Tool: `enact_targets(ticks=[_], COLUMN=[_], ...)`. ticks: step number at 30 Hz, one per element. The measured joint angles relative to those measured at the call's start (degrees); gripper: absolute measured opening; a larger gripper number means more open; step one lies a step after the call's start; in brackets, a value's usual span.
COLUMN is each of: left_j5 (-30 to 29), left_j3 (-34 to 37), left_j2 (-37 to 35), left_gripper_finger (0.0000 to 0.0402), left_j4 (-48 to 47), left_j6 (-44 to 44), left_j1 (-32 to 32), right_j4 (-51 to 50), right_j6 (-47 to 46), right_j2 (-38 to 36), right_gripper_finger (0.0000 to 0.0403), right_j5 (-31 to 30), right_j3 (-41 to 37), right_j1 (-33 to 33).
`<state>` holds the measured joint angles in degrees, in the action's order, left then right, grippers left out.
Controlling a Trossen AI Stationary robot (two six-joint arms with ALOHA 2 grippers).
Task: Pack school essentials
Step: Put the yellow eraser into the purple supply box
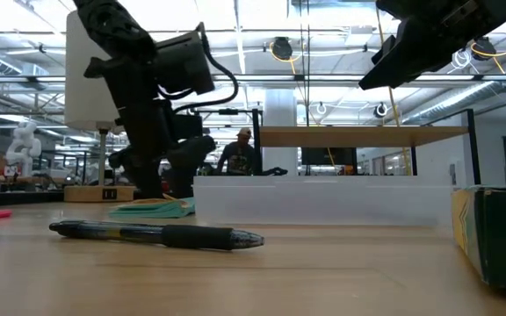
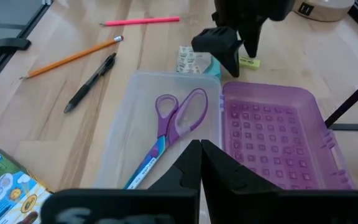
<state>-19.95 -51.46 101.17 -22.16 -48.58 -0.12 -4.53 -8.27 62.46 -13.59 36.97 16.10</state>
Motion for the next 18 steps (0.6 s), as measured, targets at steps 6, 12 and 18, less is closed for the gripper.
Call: enact_targets(ticks=[6,12,18], left_j5=[0.44,0.68,1.28], left_j3=[-3.04,-3.72,-3.72], left_j2=[1.99,2.13,2.16], left_gripper_finger=[0.0265,0.0197,0.0146], left_j4=[-4.83,-5.15,-6.18], left_j6=[0.07,1.51,3.67], left_j1=[-0.07,-0.61,-0.59], right_j4=[-0.03,-0.03,-0.05], right_j6=[0.00,0.00,0.00], right_j2=[0.01,0.02,0.02], right_gripper_finger=[0.0000,0.0000,0.0000], right_j5=[0.05,0.07,0.10], right_j3=[0.00,0.00,0.00], right_j1=[0.02,0.02,0.01])
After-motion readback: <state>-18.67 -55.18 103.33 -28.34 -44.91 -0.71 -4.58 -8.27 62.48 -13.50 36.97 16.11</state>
